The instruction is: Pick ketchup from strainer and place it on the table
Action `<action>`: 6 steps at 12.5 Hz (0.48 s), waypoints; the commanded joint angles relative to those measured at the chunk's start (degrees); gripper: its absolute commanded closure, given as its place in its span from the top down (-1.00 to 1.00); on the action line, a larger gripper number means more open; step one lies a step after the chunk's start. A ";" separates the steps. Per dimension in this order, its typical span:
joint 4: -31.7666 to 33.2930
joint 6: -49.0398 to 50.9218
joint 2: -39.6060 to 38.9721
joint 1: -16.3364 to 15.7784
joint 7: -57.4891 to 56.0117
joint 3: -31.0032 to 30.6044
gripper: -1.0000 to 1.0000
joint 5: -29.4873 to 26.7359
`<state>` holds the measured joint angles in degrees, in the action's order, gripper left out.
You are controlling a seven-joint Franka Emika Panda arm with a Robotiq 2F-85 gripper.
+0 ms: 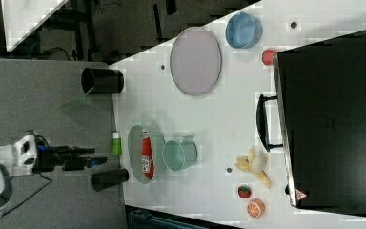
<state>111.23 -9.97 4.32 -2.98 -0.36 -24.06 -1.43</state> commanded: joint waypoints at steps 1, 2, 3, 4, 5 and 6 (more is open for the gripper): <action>1.11 -5.11 -1.60 -1.21 2.41 -5.55 1.00 0.23; 1.56 -7.95 -3.67 -1.26 2.43 -7.75 1.00 0.34; 2.22 -11.01 -5.78 -1.32 2.71 -9.57 1.00 0.56; 3.10 -14.07 -7.77 -1.37 3.22 -10.93 1.00 0.90; 4.12 -17.18 -9.68 -1.48 3.32 -11.87 1.00 1.19; 5.34 -20.24 -11.46 -1.64 3.32 -12.38 1.00 1.66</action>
<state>115.49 -29.15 -6.62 -5.84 0.24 -37.12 -0.43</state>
